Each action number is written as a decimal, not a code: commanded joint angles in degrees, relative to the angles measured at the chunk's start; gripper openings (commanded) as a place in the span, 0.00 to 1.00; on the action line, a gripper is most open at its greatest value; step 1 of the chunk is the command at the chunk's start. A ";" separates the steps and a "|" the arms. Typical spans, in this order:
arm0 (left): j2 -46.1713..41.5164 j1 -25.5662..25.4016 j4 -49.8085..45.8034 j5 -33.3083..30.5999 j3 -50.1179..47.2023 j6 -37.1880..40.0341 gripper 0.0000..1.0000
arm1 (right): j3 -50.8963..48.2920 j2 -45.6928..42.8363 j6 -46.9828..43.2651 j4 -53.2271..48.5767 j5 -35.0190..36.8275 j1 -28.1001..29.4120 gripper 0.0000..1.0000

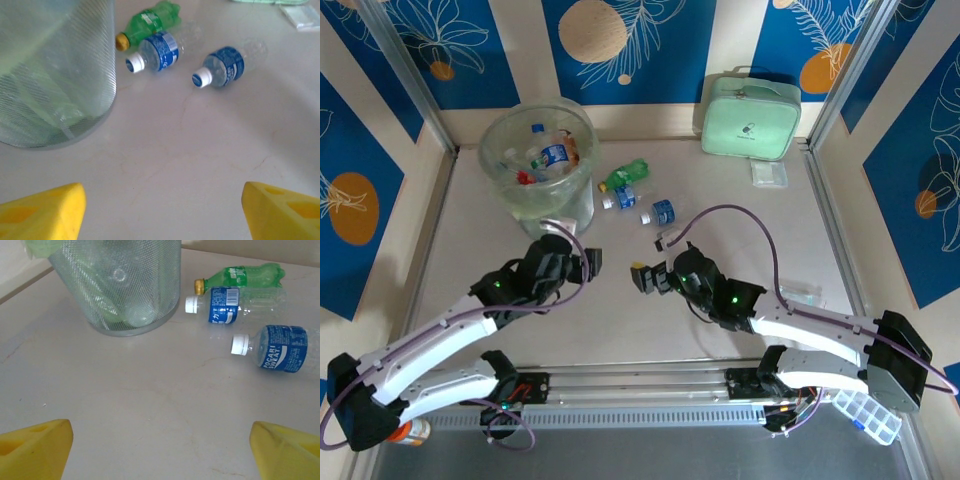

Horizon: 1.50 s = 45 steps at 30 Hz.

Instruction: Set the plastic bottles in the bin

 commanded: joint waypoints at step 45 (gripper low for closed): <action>-32.76 -2.16 8.87 -17.53 -23.40 -15.42 0.82 | 57.27 61.56 67.32 -37.04 -16.24 -35.31 0.85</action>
